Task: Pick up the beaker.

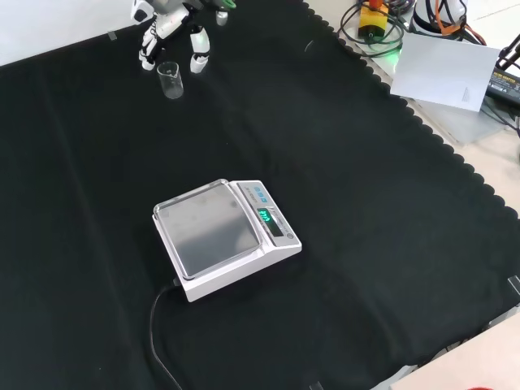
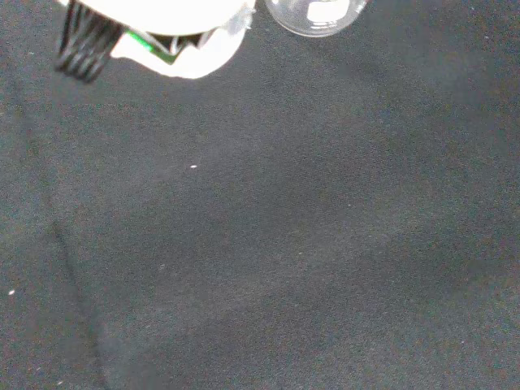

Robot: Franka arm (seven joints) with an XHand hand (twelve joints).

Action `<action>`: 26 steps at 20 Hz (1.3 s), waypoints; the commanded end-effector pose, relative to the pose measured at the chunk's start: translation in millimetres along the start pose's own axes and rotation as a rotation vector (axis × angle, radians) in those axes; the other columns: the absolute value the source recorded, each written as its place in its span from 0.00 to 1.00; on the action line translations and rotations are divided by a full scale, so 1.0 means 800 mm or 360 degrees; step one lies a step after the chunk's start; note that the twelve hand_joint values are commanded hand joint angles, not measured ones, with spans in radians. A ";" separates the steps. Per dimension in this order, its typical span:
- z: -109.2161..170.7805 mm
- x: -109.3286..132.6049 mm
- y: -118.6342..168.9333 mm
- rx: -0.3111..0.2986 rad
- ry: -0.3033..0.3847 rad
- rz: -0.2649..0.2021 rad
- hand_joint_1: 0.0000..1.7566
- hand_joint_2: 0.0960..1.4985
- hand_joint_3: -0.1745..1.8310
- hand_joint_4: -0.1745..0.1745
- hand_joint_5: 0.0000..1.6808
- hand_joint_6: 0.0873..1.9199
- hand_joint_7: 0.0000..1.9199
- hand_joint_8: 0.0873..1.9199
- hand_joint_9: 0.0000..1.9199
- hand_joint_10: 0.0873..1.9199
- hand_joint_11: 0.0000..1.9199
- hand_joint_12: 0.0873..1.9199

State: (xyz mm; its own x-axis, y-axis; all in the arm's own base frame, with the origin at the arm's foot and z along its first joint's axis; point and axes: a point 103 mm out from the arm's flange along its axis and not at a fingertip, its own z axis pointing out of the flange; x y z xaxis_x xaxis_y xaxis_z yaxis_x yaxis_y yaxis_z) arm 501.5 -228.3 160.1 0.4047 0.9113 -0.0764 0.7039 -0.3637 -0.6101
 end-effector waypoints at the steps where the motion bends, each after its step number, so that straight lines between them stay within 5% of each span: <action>1: 0.010 -0.013 0.014 0.0091 0.0025 0.0069 0.54 0.30 0.46 0.65 0.14 0.00 0.00 0.23 0.02 0.45 0.10 0.73; 8: 0.019 0.014 0.024 0.0106 -0.0001 0.0059 0.54 0.30 0.46 0.64 0.17 0.00 0.02 0.27 0.13 0.42 0.16 0.71; 16: 0.027 0.006 0.030 0.0097 0.0018 0.0045 0.56 0.30 0.46 0.64 0.18 0.00 0.03 0.28 0.18 0.40 0.20 0.69; 21: 0.030 0.013 0.036 0.0027 0.0017 0.0060 0.65 0.32 0.49 0.55 0.28 0.01 0.10 0.31 0.37 0.31 0.38 0.61; 26: 0.029 0.014 0.036 -0.0013 0.0020 0.0054 0.70 0.37 0.48 0.42 0.27 0.25 0.19 0.33 0.52 0.21 0.54 0.49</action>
State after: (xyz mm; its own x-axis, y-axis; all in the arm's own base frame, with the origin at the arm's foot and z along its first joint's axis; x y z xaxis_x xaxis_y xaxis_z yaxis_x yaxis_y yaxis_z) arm 510.9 -225.5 121.9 0.4359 0.8956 -0.0888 0.6780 -0.3917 -0.6220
